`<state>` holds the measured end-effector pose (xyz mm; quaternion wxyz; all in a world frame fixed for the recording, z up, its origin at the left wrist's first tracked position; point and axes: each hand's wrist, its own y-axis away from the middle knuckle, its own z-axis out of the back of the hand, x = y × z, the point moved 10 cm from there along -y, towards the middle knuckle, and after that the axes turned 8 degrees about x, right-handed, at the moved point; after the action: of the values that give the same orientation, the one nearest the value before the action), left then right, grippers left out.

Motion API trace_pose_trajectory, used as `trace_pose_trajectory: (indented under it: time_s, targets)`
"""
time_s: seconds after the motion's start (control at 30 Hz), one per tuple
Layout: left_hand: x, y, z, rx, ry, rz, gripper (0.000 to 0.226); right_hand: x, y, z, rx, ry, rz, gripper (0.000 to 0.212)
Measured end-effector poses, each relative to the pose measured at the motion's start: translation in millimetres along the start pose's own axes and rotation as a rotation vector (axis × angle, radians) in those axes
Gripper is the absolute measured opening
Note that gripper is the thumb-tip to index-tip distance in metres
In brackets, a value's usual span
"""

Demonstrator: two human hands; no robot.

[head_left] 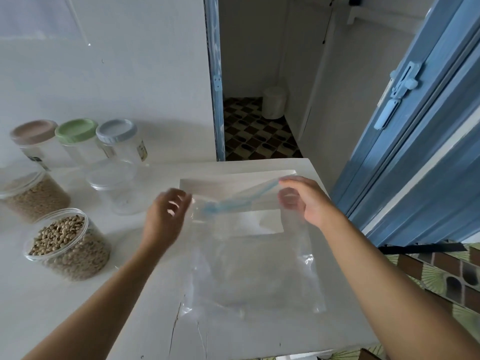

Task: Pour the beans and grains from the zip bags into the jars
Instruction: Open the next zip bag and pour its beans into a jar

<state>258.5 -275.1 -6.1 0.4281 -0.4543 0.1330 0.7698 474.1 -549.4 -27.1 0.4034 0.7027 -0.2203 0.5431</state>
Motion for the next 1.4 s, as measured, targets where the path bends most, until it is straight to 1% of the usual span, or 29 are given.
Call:
trace_pose_trajectory:
  time_s: [0.03, 0.07, 0.13, 0.2, 0.27, 0.33, 0.4, 0.43, 0.57, 0.67, 0.77, 0.83, 0.9, 0.93, 1.0, 1.07, 1.17, 1.3, 1.37, 1.4]
  targets:
    - [7.1, -16.2, 5.8, -0.037, 0.002, 0.069, 0.015, 1.2, -2.4, -1.6, 0.047, -0.021, 0.006, 0.019]
    - [14.8, -31.7, 6.1, -0.031, -0.02, 0.138, 0.021, 1.8, -3.6, -3.9, 0.09, -0.038, 0.007, 0.025]
    - [27.6, -55.6, -2.4, 0.073, -0.096, 0.289, 0.036, 0.9, -5.5, -10.2, 0.164, -0.104, 0.003, 0.036]
    - [36.1, -70.7, -12.5, 0.186, -0.177, 0.381, 0.044, -1.6, -7.9, -16.6, 0.226, -0.19, 0.014, 0.043]
    - [46.3, -81.1, -23.1, 0.285, -0.225, 0.414, 0.042, -4.7, -9.7, -21.2, 0.266, -0.252, 0.031, 0.049]
    - [53.7, -86.3, -31.1, 0.352, -0.261, 0.431, 0.032, -6.3, -10.4, -24.4, 0.288, -0.272, 0.041, 0.052]
    - [53.0, -94.9, -29.5, 0.335, -0.322, 0.399, 0.02, -5.4, -10.3, -27.3, 0.315, -0.3, 0.053, 0.052]
    - [47.9, -100.0, -26.3, 0.301, -0.345, 0.364, 0.02, -3.9, -9.7, -28.7, 0.333, -0.322, 0.061, 0.051]
    - [5.8, -120.4, 0.8, 0.103, -0.399, 0.125, 0.014, 5.1, -9.0, -31.0, 0.391, -0.373, 0.109, 0.049]
    - [-38.7, -127.8, 36.1, -0.078, -0.428, -0.027, 0.016, 5.1, -15.4, -31.1, 0.419, -0.443, 0.128, 0.047]
    - [-64.6, -132.7, 67.8, -0.196, -0.415, -0.027, 0.017, -5.3, -30.9, -30.9, 0.398, -0.481, 0.076, 0.046]
    - [-66.3, -135.7, 74.2, -0.202, -0.385, 0.019, 0.018, -12.8, -43.6, -30.5, 0.368, -0.42, 0.044, 0.049]
    - [-53.4, -136.8, 68.7, -0.155, -0.348, 0.095, 0.019, -16.3, -54.7, -22.0, 0.25, -0.197, 0.055, 0.047]
    - [-43.9, -136.1, 63.0, -0.127, -0.323, 0.126, 0.018, -14.3, -58.6, -15.6, 0.166, -0.072, 0.082, 0.041]
    - [-25.1, -131.5, 47.1, -0.074, -0.264, 0.17, 0.018, -7.8, -65.0, -5.1, 0.023, 0.061, 0.162, 0.031]
    - [-6.5, -120.0, 27.8, -0.009, -0.242, 0.212, 0.019, -2.9, -66.5, 1.7, -0.075, 0.057, 0.23, 0.028]
    - [23.7, -104.3, -1.4, 0.091, -0.196, 0.254, 0.023, 2.1, -62.9, 3.4, -0.139, 0.071, 0.272, 0.036]
    - [46.6, -94.8, -21.1, 0.16, -0.102, 0.309, 0.021, -1.1, -62.7, 11.1, -0.16, 0.081, 0.276, 0.042]
    - [51.9, -93.0, -26.0, 0.18, -0.063, 0.323, 0.02, -7.2, -64.7, 18.5, -0.175, 0.106, 0.235, 0.038]
    - [52.9, -92.5, -28.4, 0.194, -0.053, 0.322, 0.02, -11.9, -65.5, 21.9, -0.17, 0.073, 0.198, 0.033]
